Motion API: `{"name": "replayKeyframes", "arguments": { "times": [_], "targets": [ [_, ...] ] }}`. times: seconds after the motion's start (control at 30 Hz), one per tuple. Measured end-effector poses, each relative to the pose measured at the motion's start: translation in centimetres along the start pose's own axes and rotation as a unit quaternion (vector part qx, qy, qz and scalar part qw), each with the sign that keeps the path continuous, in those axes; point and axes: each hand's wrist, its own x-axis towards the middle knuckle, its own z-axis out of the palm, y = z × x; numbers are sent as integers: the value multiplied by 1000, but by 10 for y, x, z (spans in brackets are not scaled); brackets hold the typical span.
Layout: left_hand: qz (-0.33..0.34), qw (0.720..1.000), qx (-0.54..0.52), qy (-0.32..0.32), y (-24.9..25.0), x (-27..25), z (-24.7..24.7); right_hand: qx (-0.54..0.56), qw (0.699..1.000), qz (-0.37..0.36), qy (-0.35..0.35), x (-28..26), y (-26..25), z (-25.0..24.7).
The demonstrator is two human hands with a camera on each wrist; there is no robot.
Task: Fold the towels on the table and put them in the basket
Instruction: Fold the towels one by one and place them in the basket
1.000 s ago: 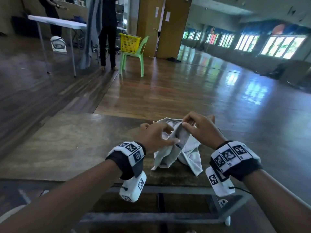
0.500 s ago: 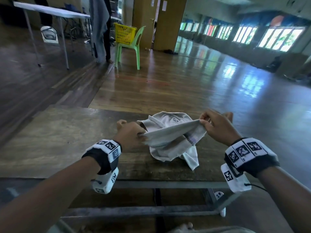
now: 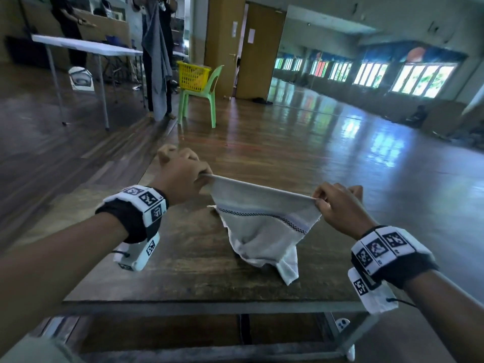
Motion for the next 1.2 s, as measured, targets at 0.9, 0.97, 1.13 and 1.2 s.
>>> {"name": "replayKeyframes", "arguments": {
  "times": [0.9, 0.97, 1.13, 1.2],
  "targets": [
    [21, 992, 62, 106, 21, 96, -245, -43, 960, -36, 274, 54, -51, -242],
    [15, 990, 81, 117, 22, 89, -251, -30, 960, -39, 276, 50, -54, -251],
    [10, 982, 135, 129, 26, 72, -267, -29, 959, -42, 278, 42, -56, -265],
    [13, 983, 139, 122, 26, 67, -275, -19, 958, -46, 283, 38, -58, -269]
  ]
}}
